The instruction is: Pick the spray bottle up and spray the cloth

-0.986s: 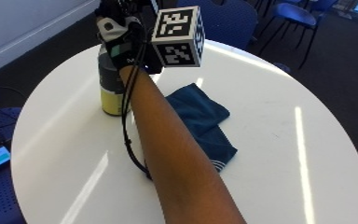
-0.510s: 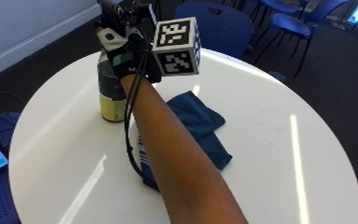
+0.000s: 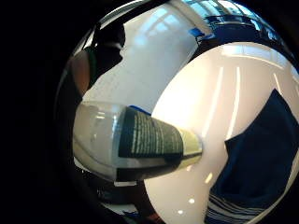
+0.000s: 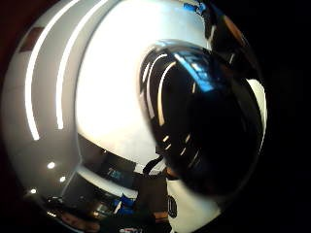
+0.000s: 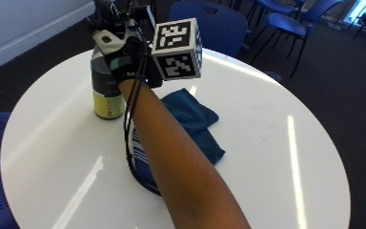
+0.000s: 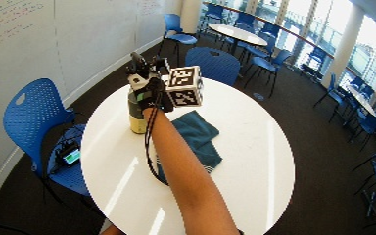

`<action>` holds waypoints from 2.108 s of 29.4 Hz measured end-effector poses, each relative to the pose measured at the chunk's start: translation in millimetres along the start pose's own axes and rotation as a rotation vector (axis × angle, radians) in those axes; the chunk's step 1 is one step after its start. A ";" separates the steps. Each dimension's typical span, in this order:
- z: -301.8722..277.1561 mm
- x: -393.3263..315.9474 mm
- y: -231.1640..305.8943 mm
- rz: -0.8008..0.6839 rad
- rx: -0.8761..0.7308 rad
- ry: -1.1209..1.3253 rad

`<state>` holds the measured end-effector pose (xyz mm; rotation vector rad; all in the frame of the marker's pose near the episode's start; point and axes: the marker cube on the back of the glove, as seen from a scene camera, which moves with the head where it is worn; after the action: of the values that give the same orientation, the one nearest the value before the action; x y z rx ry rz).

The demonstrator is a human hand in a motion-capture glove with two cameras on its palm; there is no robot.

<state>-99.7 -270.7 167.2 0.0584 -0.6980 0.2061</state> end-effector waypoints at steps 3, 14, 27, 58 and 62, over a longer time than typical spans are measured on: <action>0.0 -2.3 5.5 -0.012 -0.008 -0.013; -4.3 -39.3 61.7 -0.132 -0.101 -0.083; -23.8 -92.2 155.1 -0.294 -0.284 -0.181; -70.7 -89.5 214.4 -0.365 -0.296 -0.256; -70.0 -89.0 215.7 -0.368 -0.298 -0.242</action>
<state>-166.7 -66.2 53.1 -0.0749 -0.9385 -0.2631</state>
